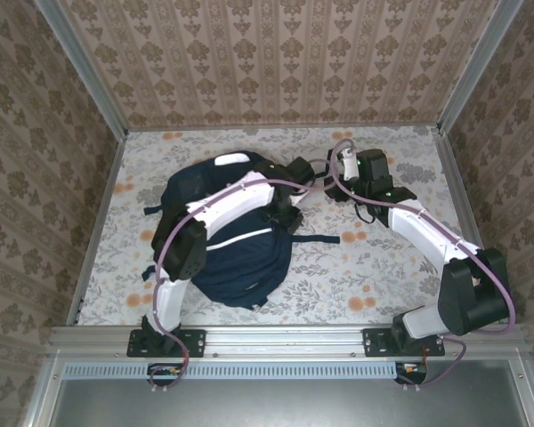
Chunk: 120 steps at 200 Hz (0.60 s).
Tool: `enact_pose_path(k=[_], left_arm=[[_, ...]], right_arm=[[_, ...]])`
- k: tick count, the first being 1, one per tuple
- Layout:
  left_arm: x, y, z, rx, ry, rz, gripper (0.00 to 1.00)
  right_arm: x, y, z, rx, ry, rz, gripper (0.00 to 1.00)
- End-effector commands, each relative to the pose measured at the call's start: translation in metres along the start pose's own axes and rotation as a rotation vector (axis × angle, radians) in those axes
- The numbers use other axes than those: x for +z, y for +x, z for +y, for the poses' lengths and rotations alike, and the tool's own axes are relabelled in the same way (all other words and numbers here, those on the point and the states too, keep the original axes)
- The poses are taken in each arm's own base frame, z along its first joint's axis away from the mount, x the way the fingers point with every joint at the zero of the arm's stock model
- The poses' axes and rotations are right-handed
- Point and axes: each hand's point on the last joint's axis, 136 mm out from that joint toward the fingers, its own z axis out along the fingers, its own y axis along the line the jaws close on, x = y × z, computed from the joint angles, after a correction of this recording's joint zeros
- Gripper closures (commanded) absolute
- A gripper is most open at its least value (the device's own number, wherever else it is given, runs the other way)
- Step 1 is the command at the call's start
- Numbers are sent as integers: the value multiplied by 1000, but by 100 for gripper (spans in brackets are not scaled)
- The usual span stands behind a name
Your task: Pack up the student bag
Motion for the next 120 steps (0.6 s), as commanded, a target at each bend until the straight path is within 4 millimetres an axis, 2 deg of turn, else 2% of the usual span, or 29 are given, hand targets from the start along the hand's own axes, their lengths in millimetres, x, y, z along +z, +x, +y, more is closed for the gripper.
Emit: enact_pose_path(k=[1,17,23,28,63,68,97,120], left_arm=[[12,7,-5,95,-64,45,46],[11,18,-7,101,-45,44,53],[15,28,-3,101,-52,58,55],[15,34,0,96,-57,65,56],[16,77,27,3,-60,111,63],[16,82,30,-6,-64,116,63],[-1,100,42,-85,-30,57,64],[-34,96,48,-204,100,-101,62]], right_arm=[[-3,4,-11,-39,47,-14,65],[0,10,-10,-81,30,-21,64],[2,11,-6,-108,6,-29,64],[-5,5,0,-140,-20,-65,63],[-2,15,29,-280,-192,-50,65],[5,23,31,-290,-214,-20,66],[13,48,58,-477,-326,53,65],[18,73,78,-606,-399,105,64]])
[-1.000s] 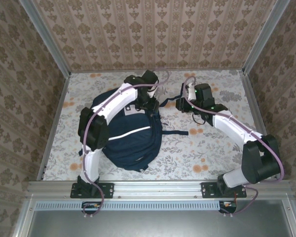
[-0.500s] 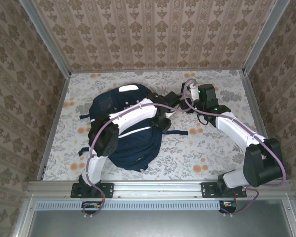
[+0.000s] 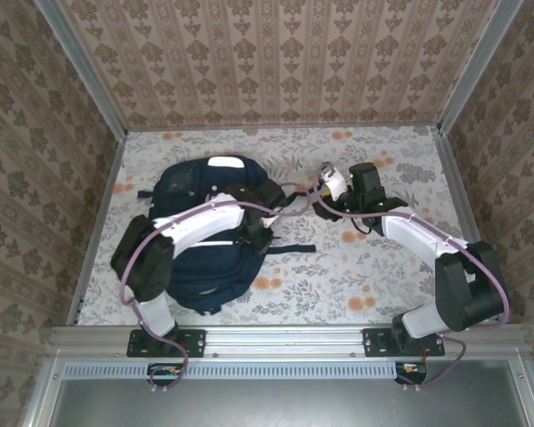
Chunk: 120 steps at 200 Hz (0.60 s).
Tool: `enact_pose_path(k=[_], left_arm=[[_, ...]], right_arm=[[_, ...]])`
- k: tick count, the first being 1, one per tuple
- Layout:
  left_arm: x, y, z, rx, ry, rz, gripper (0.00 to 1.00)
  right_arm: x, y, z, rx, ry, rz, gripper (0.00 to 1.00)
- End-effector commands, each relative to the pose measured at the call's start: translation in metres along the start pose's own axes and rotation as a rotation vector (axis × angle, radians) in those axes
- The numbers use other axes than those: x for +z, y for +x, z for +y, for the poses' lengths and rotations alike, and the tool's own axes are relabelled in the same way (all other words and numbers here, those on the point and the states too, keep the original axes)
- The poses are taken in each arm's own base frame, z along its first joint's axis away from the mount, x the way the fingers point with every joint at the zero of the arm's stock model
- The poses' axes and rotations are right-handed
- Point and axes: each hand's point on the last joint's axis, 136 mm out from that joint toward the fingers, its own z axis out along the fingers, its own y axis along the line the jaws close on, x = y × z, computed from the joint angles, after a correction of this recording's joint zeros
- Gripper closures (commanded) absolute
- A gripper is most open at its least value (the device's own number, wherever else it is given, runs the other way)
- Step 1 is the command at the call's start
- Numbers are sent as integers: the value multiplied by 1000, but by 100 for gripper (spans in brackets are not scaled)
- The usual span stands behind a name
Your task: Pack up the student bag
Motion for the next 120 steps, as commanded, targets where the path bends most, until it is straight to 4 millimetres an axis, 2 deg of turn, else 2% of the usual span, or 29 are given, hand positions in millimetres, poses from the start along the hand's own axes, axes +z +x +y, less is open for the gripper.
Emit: enact_pose_path(k=[1,9,22,40,60,81,89,95,120], left_arm=[[-36,0,12,-137,102,-131,62],[-49,-2,15,-187,163,-196,60],[-73,-3,17,-237,265,-300,49],[-97,-1,24,-287,328,-402,40],[-105,9,37,-359,340,-432,38],[-110,22,49,-423,338,-437,37],[-112,27,49,-430,341,-444,37],[-114,30,61,-472,330,-461,37],[-120,41,71,-533,353,-496,37]], right_arm=[[10,5,36,-207,-138,31,64],[15,9,43,-240,-152,48,63],[24,13,57,-299,-173,74,61],[43,12,75,-360,-195,102,58],[65,10,93,-376,-230,141,57],[84,19,111,-429,-253,194,57],[89,23,117,-444,-262,209,56],[93,25,119,-452,-262,220,56],[101,32,126,-460,-281,239,55]])
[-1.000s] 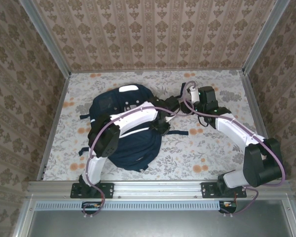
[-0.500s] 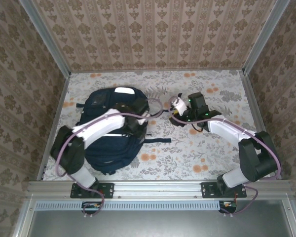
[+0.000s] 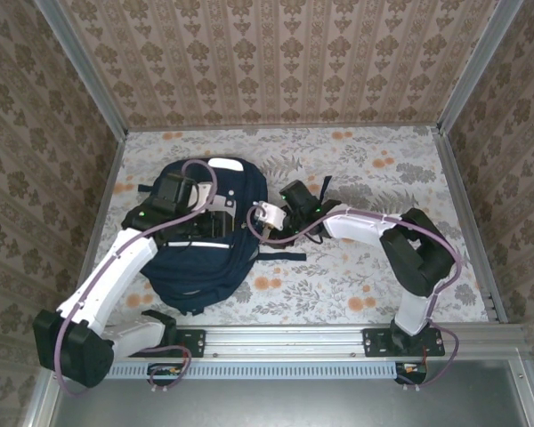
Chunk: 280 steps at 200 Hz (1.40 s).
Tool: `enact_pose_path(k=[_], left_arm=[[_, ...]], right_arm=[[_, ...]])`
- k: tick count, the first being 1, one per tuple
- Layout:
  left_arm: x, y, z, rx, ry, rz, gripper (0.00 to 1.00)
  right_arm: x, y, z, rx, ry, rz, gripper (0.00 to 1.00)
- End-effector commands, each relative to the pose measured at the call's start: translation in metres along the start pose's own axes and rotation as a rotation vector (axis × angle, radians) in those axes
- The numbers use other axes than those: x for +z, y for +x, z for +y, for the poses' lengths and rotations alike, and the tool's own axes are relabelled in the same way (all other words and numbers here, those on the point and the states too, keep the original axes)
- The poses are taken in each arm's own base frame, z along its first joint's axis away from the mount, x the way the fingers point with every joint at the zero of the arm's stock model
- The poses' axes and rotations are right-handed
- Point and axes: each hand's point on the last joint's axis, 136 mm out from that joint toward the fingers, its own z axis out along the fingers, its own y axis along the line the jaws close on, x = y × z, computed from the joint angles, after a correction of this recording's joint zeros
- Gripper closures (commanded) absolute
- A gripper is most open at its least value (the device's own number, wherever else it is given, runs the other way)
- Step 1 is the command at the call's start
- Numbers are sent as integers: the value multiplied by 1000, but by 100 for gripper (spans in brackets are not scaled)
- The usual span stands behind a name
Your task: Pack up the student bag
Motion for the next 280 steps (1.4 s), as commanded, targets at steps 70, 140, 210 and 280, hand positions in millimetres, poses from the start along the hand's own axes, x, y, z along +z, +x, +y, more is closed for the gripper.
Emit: enact_pose_path(k=[70,140,210,280], left_arm=[[-27,5,11,-120,45,-82,37],[-33,9,27,-173,-8,-109,37],[-33,15,27,-180,-1,-74,34],[-14,43,17,-109,-47,70,25]], right_arm=[[31,23,5,-83,-15,141,54],[51,38,26,-111,-96,216,73],[8,2,-5,107,3,22,100],[-48,-5,-101,376,209,-88,100]])
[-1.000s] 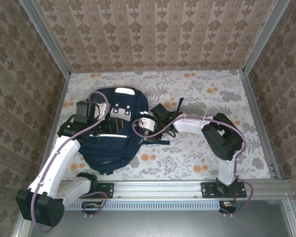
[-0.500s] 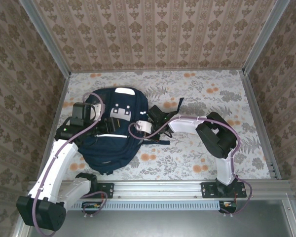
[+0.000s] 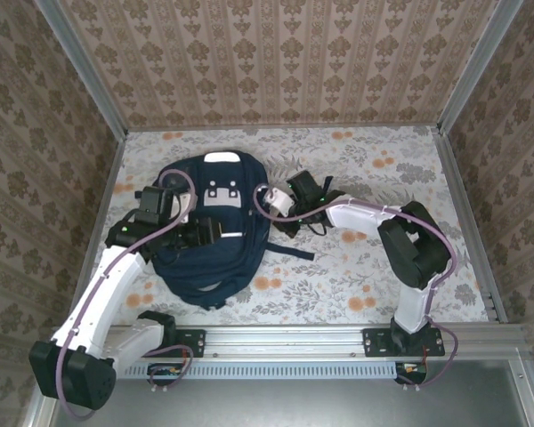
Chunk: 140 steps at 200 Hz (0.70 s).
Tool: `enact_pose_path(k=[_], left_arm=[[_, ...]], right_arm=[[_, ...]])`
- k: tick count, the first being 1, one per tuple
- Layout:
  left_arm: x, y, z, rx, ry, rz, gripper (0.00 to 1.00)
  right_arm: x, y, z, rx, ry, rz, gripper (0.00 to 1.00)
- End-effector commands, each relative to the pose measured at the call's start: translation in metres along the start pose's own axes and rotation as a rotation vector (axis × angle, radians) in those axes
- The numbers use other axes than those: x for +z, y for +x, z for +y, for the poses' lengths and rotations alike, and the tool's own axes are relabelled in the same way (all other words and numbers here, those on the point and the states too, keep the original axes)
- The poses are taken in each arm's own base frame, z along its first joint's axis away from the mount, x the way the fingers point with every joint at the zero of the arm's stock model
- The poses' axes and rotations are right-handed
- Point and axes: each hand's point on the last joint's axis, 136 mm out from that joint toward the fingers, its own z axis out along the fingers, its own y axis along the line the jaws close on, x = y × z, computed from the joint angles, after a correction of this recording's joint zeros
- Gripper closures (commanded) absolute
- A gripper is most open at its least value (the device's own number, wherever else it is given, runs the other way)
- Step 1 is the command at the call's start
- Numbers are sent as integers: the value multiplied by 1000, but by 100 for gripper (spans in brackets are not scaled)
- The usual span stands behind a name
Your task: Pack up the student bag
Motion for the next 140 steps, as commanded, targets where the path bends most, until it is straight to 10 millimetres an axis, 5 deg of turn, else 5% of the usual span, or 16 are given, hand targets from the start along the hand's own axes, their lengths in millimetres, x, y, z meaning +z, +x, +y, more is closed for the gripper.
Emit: enact_pose_path(k=[1,41,65,140], left_arm=[[4,16,-1,38,-31,58,25],[35,55,-31,279,-47,215,23],[51,64,-30,376,-116,272,23],[65,7,-57,753,-251,178,18]], right_arm=[[-32,-29,-42,104,104,-96,100],[-30,-18,-49,130,107,-72,100],[-27,-15,-51,136,113,-67,100],[-37,-21,-57,165,120,-120,100]])
